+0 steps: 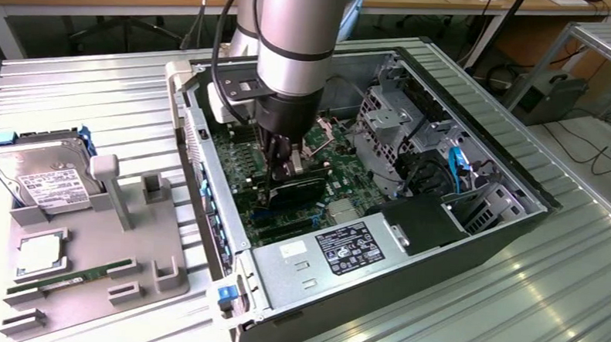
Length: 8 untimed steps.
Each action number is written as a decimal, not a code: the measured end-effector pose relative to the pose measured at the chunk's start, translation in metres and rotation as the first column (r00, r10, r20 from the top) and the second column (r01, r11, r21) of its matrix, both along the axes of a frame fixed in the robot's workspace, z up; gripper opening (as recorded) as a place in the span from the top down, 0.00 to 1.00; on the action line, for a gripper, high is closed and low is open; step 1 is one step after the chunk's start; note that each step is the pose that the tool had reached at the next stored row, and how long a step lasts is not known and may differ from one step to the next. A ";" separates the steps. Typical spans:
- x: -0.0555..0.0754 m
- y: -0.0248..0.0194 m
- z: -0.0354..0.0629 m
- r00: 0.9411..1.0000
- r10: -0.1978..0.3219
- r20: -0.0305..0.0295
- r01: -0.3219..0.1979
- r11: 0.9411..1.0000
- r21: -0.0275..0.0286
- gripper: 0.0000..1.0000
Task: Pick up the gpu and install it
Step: 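Press down on the gpu until it lock into place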
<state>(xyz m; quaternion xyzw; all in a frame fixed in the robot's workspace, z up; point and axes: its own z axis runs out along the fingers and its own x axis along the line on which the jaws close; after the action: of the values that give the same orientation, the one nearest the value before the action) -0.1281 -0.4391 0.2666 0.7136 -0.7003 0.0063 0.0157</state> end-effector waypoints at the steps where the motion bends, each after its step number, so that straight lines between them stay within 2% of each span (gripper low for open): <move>1: 0.000 -0.0001 -0.0001 1.000 0.000 -0.001 0.000 1.000 -0.001 0.89; 4: 0.000 0.0003 0.0019 1.000 0.000 0.000 0.000 1.000 0.000 0.89; 5: 0.000 0.0004 0.0069 1.000 0.000 0.001 0.000 1.000 0.003 0.89; 7: 0.000 0.0000 0.0168 1.000 0.000 0.000 0.000 1.000 0.000 0.89; 8: 0.000 0.0001 0.0218 1.000 0.000 0.000 0.000 1.000 0.000 0.89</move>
<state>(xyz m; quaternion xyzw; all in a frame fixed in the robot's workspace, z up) -0.1283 -0.4390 0.2884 0.7136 -0.7003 0.0063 0.0156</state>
